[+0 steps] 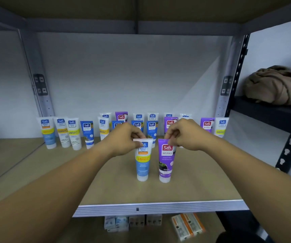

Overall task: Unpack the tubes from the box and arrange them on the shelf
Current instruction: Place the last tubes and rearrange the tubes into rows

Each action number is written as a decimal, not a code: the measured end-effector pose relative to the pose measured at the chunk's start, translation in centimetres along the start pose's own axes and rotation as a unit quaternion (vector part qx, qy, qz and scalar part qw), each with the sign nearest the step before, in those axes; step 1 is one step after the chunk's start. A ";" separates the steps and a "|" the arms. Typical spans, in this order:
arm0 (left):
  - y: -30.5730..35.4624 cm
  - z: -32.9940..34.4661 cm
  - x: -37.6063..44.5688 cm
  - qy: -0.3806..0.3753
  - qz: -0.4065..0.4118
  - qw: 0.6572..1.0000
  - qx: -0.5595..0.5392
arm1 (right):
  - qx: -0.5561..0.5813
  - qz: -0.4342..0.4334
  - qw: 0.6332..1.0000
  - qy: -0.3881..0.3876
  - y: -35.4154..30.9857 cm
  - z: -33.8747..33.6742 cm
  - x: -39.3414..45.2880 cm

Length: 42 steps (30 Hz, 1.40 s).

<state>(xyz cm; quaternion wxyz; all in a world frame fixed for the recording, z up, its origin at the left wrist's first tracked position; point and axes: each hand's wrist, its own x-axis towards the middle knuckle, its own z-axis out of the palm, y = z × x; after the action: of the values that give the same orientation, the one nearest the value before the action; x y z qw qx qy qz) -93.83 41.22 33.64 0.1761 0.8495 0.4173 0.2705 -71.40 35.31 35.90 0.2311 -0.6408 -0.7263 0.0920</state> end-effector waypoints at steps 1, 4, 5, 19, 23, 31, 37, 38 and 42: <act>-0.3 0.4 -0.4 0.017 -0.001 0.999 -0.033 | 0.028 0.005 1.000 0.008 0.3 0.3 -0.3; -1.5 2.9 -2.3 0.099 -0.024 0.980 -0.171 | 0.094 0.012 0.991 0.095 1.5 2.1 -1.5; -2.1 4.0 -3.0 0.130 -0.040 0.969 -0.205 | 0.135 0.021 0.982 0.131 2.0 3.1 -2.0; -4.3 12.1 -5.7 0.174 -0.123 0.927 -0.309 | 0.345 0.035 0.925 0.157 5.2 14.4 -4.4; -4.9 12.2 -5.9 0.184 -0.125 0.928 -0.299 | 0.343 0.028 0.926 0.153 4.5 14.9 -3.8; -8.6 9.4 -7.8 0.190 -0.158 0.926 -0.286 | 0.336 0.000 0.933 0.131 0.5 17.0 -2.1; -12.1 5.8 -10.7 0.215 -0.184 0.922 -0.265 | 0.327 -0.034 0.938 0.109 -4.4 20.1 0.1; -12.7 5.3 -11.1 0.227 -0.192 0.917 -0.267 | 0.328 -0.037 0.938 0.105 -5.2 20.6 0.5; -15.1 3.2 -12.8 0.288 -0.223 0.892 -0.269 | 0.326 -0.052 0.939 0.096 -8.3 22.8 2.3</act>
<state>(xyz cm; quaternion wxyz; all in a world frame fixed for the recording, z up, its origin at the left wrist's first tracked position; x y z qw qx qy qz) -107.64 39.55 19.18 0.3258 0.5390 0.5391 0.5592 -89.27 39.86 20.00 0.5003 -0.4976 -0.6631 0.2500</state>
